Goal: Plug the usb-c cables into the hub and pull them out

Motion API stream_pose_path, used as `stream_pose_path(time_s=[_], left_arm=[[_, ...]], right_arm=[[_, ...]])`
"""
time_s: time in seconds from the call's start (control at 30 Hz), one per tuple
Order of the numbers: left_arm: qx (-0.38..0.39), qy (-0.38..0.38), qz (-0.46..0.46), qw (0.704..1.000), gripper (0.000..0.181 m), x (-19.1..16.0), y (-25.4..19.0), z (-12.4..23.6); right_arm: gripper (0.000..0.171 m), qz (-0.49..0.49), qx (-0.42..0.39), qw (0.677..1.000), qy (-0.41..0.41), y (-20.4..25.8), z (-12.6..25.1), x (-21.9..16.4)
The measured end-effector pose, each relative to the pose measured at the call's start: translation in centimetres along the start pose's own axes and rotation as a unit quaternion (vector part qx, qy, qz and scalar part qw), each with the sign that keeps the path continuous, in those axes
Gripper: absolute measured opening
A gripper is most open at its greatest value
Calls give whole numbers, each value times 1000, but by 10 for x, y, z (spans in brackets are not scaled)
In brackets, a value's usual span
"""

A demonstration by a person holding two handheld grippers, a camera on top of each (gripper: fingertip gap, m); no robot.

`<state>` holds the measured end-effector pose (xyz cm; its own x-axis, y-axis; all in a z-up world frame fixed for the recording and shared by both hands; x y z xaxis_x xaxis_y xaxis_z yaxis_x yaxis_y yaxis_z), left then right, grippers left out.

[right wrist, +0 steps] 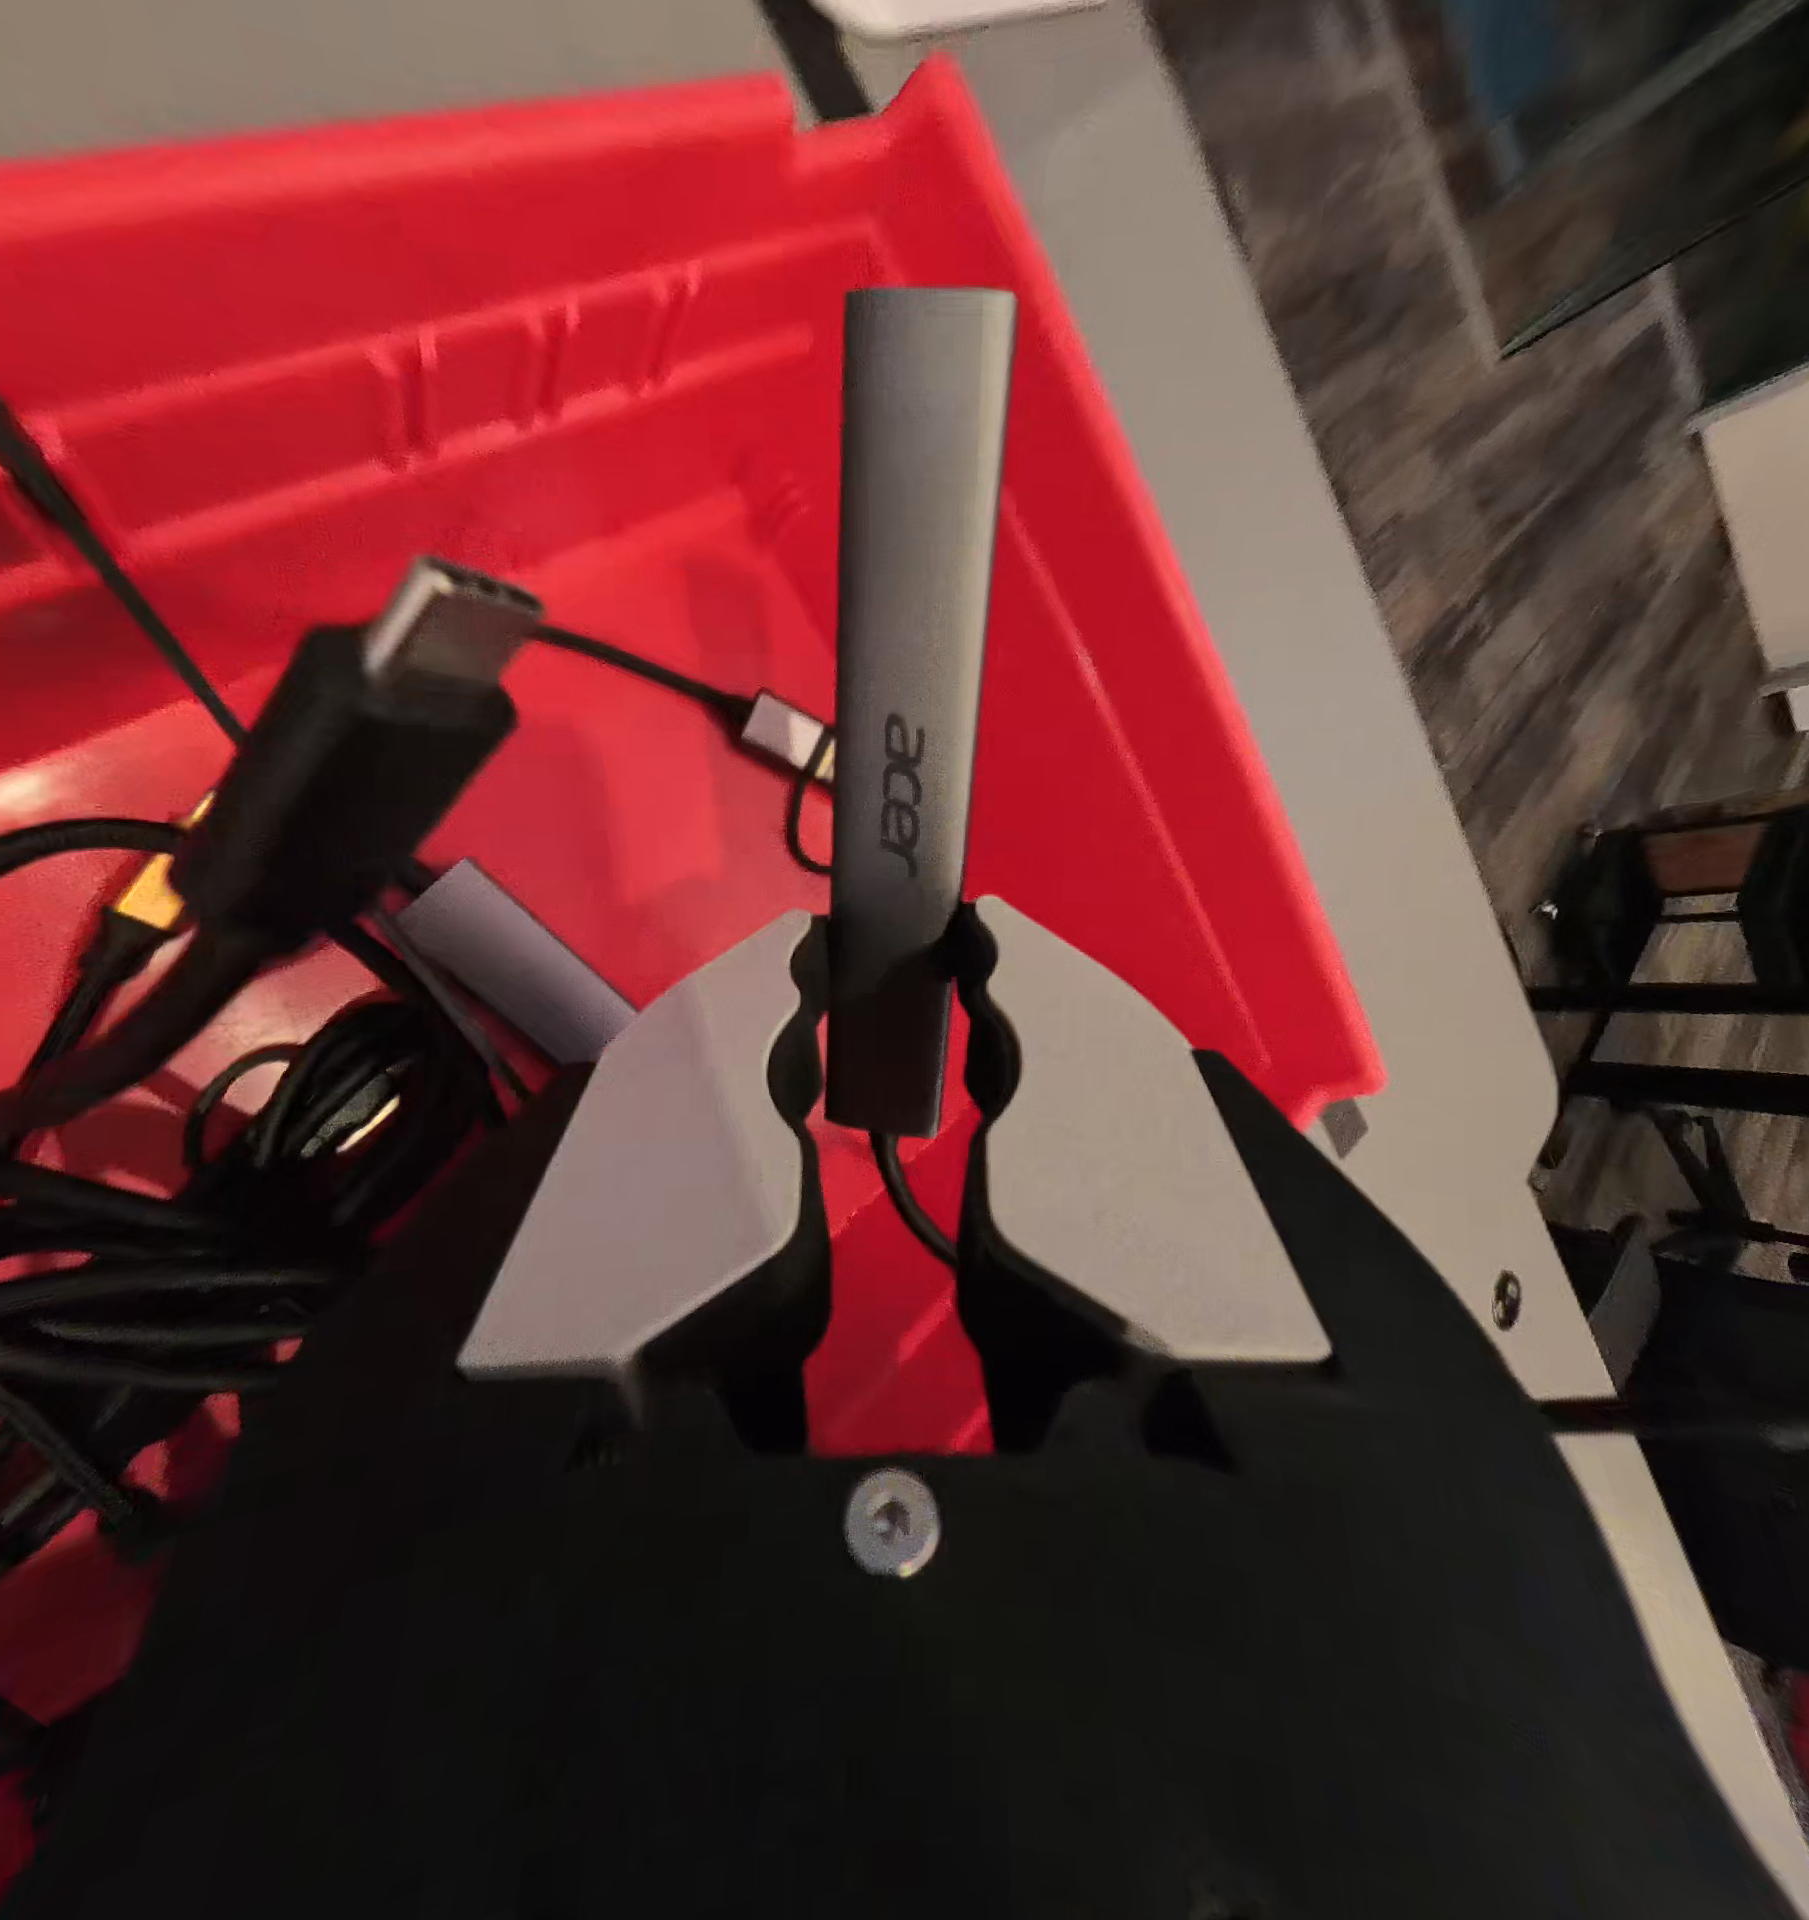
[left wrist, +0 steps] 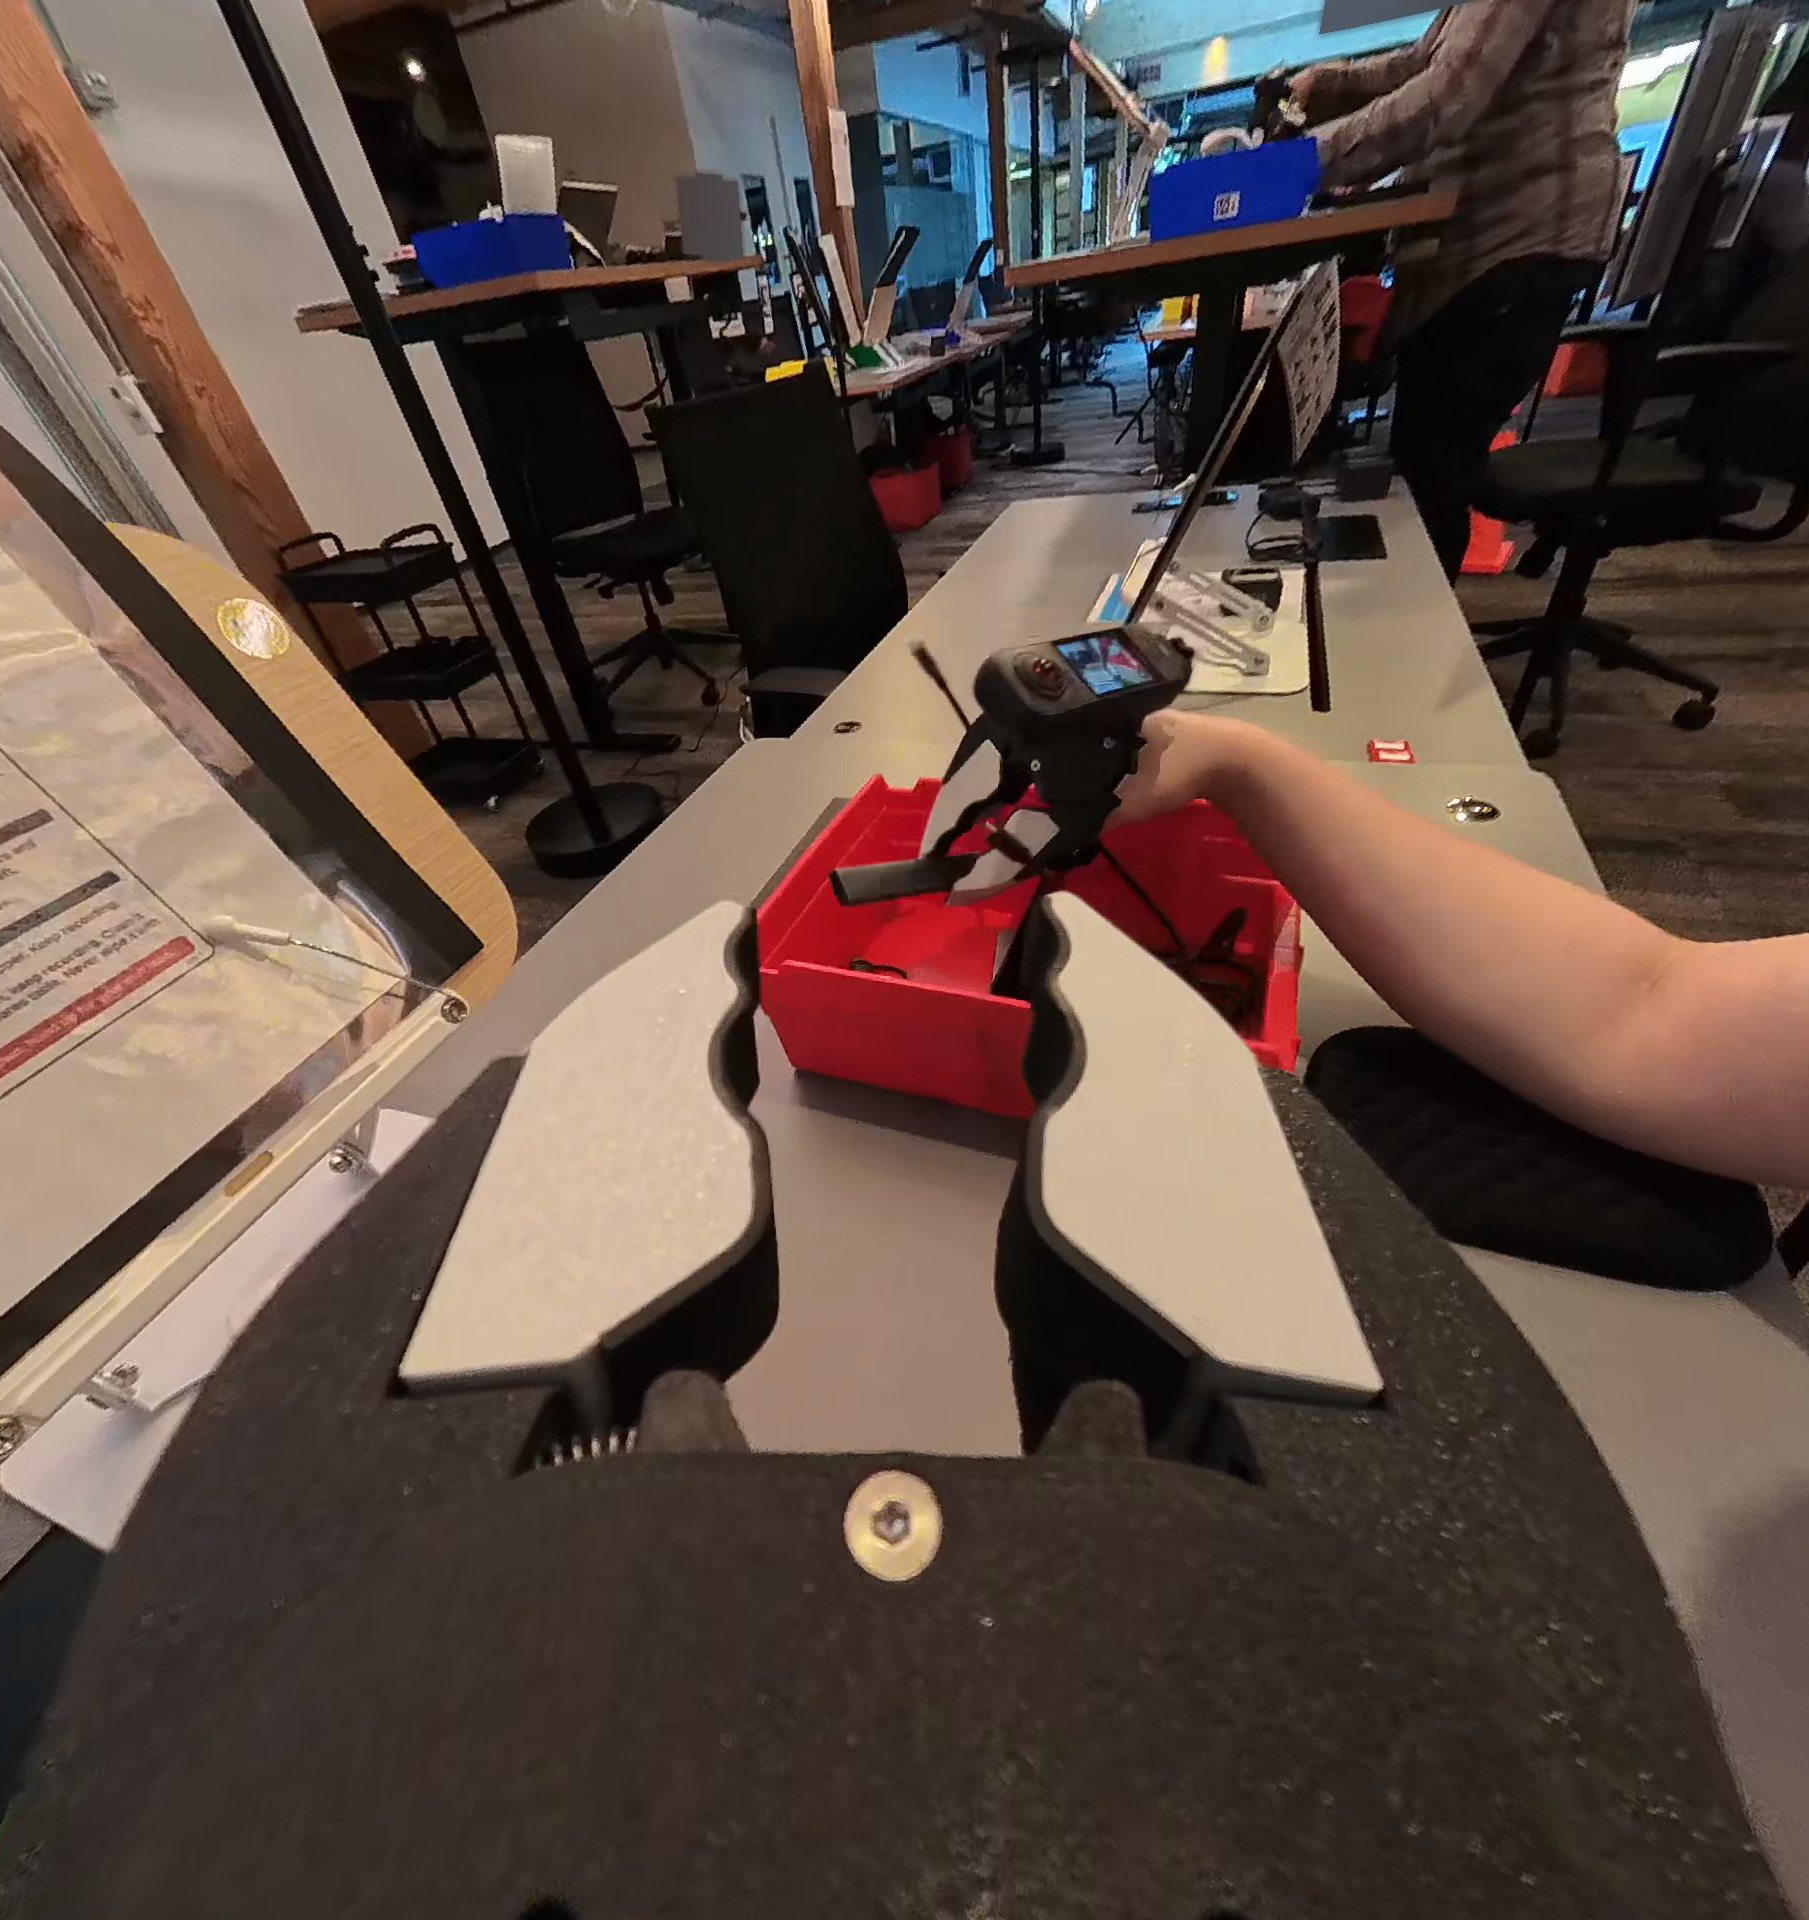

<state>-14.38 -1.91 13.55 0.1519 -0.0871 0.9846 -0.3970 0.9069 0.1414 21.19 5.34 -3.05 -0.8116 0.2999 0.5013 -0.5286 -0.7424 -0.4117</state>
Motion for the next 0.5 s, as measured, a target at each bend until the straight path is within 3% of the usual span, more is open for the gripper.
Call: stream_pose_path(time_s=[0.1,0.27,0.37,0.5], left_arm=[[-3,10,-9,1000,46,-2,-3,-3],[19,23,-14,999,53,-5,2,-4],[53,36,-22,998,59,-7,11,3],[104,42,-29,993,55,-6,26,26]], right_arm=[[25,33,-4,998,55,3,-13,-1],[26,29,-53,998,13,-3,-2,3],[38,19,-128,991,-37,-15,33,7],[39,-58,-215,972,-70,-27,104,-9]])
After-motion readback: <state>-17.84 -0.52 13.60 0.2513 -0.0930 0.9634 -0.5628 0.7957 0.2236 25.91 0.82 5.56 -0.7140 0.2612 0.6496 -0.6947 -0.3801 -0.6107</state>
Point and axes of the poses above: each gripper's, where its closed fingertips meet, z back along the fingers, x out of its top, y = z × x across the jaws, the point moved 7 cm from there along z, back along the fingers, and after that the axes turned 7 degrees about x, right-handed, at the moved point
